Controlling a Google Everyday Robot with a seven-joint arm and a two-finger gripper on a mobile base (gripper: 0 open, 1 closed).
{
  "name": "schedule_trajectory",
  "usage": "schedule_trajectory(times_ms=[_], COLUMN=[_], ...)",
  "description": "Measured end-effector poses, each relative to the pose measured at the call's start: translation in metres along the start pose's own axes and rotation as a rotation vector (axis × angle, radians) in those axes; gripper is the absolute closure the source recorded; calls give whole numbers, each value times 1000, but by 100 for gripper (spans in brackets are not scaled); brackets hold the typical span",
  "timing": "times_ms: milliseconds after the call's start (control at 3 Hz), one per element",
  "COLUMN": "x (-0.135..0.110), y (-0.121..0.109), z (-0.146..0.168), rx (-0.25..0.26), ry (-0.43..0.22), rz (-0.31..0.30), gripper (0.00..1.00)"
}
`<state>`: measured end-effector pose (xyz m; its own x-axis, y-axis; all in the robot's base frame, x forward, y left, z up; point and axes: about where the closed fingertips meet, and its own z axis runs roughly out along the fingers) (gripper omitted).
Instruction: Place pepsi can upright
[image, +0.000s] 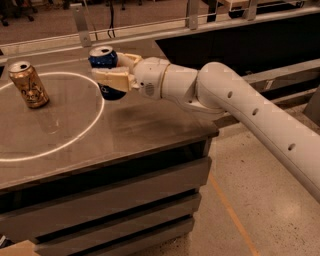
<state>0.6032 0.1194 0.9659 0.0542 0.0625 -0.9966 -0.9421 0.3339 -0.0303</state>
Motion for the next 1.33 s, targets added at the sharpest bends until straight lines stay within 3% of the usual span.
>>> schedule_trajectory(times_ms=[1333], x=[47], y=[6], z=[0], rx=[41], ry=[-13], rz=[50], gripper=[100])
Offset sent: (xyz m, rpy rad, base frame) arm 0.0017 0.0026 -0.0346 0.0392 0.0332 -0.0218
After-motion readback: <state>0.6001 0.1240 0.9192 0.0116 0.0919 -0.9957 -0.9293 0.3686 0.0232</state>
